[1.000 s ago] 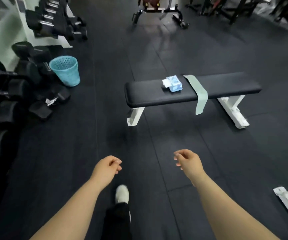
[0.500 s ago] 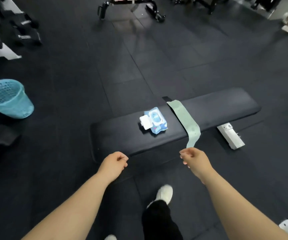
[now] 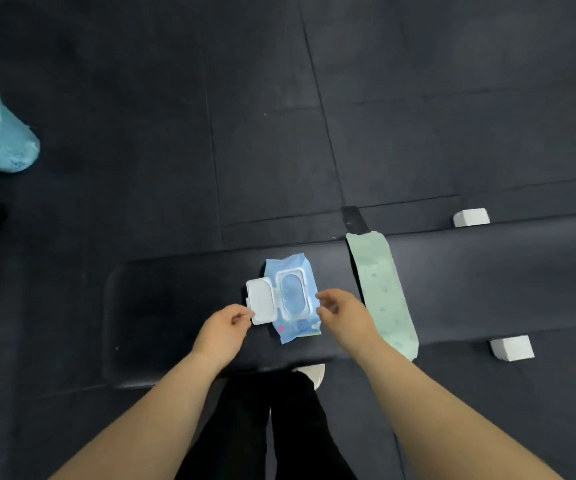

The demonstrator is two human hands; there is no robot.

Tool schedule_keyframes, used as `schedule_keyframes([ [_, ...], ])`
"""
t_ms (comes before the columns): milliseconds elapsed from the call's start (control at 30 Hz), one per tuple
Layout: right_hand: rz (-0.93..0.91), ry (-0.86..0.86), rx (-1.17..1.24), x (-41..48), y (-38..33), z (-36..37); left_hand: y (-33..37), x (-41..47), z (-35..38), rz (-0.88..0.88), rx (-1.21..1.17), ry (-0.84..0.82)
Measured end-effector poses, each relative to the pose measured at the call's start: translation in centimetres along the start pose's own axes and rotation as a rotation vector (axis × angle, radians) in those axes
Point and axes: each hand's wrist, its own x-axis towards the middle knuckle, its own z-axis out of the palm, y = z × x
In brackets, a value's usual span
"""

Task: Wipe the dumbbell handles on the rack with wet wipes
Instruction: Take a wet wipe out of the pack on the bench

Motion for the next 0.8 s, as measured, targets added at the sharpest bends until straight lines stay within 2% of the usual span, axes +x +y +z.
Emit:
schedule_keyframes([
  [200,-0.089,0.017,-0.047,7.2,-0.9,3.2,0.6,6.0,1.1,-0.031,0.045,-0.010],
  [300,-0.087,0.061,-0.244,8.8,-0.4,4.5,0.8,7.7,2.0,-0.022,0.088,-0.059],
  [400,-0.204,0.230,-0.400,9.3,0.7,5.7,1.0,8.7,2.9,0.002,0.078,-0.105],
  [500,-0.214,0.210,-0.513,8.8,1.7,6.3,0.9,9.3,3.7,0.055,0.150,-0.129],
  [633,-0.199,0.196,-0.499,7.9,3.2,7.2,0.8,9.2,4.3,0.115,0.301,-0.119],
  [800,-0.279,0.299,-0.380,8.0,3.8,8.3,0.2,8.8,5.2,0.170,0.427,-0.020],
])
